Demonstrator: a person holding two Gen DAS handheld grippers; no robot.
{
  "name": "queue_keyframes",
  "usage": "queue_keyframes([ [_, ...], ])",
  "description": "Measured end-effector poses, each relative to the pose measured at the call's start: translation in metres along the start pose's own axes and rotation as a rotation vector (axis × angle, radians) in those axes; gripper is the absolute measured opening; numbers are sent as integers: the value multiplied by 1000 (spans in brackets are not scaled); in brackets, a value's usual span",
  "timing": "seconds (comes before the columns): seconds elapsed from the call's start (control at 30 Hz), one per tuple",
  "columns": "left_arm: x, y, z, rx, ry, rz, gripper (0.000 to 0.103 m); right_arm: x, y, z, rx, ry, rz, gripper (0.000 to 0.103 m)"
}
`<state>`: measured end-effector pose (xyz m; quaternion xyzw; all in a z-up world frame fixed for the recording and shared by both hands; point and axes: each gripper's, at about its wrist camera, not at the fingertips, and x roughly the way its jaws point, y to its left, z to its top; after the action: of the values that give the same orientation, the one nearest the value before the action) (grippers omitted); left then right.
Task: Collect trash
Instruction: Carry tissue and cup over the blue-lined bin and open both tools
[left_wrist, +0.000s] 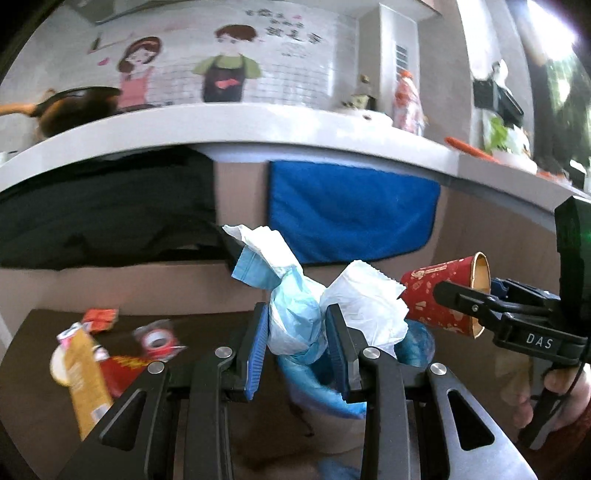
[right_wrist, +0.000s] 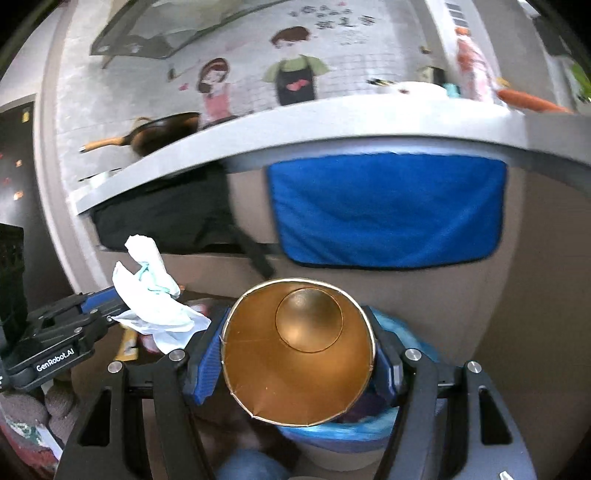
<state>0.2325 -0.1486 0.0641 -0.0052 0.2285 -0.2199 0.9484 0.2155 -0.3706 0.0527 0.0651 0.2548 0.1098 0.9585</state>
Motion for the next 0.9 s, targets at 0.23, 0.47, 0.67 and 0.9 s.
queue_keyframes([
  [0.23,59,-21,-4,17,78,-37,32,26,-52,-17,94,49,-26,63],
  [0.47,94,-15,-14,2,142,-40,32,52,-73,-30,143,83,-13,63],
  [0.67,114,-7,-24,-31,196,-53,32,69,-81,-35,168,107,-5,63],
  [0.9,131,-5,-27,-65,230,-73,32,85,-82,-40,160,136,0,63],
])
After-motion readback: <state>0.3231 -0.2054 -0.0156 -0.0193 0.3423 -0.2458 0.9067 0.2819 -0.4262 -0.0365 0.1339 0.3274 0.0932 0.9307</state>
